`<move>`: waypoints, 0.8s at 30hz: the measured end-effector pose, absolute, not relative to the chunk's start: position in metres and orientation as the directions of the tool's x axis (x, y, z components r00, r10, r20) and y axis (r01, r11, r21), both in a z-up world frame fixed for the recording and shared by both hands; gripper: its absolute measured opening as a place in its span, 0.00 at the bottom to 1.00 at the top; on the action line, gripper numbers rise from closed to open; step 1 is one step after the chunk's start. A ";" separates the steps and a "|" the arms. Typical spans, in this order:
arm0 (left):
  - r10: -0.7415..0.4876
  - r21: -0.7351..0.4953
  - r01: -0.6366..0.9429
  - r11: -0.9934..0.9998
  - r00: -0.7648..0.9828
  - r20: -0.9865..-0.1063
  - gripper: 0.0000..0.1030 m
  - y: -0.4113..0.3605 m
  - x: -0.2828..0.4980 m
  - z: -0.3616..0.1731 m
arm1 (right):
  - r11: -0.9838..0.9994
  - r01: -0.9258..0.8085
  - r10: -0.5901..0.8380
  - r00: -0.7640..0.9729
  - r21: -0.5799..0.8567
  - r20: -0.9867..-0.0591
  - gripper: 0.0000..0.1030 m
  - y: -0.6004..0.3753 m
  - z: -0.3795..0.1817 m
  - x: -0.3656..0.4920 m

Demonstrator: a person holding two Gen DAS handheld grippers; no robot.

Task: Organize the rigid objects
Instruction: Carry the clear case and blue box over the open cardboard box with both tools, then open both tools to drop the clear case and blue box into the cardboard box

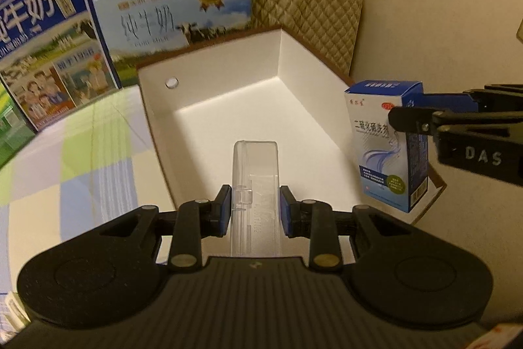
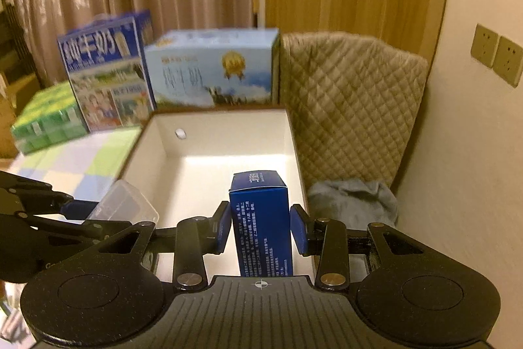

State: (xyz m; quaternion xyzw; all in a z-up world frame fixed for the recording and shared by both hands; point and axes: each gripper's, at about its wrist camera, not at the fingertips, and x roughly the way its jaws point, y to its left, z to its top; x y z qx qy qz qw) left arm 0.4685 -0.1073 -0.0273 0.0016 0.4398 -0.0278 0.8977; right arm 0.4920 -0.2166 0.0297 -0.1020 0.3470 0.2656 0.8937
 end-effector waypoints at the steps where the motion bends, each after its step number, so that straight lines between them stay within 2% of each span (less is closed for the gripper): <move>1: -0.050 -0.023 0.052 0.998 0.605 -0.795 0.26 -0.108 0.470 -0.031 | 0.837 -0.547 0.393 0.609 -0.006 -0.689 0.34 -0.214 0.027 0.496; 10: -0.047 -0.029 0.041 0.999 0.540 -0.840 0.26 -0.114 0.486 -0.057 | 0.843 -0.533 0.252 0.512 -0.073 -0.821 0.34 -0.202 -0.019 0.528; 21: -0.030 -0.020 0.026 0.999 0.496 -0.868 0.26 -0.113 0.500 -0.073 | 0.843 -0.531 0.220 0.495 -0.092 -0.841 0.35 -0.200 -0.038 0.544; 24: -0.029 -0.017 0.029 0.999 0.490 -0.871 0.26 -0.114 0.503 -0.074 | 0.840 -0.539 0.244 0.475 -0.060 -0.845 0.45 -0.201 -0.039 0.545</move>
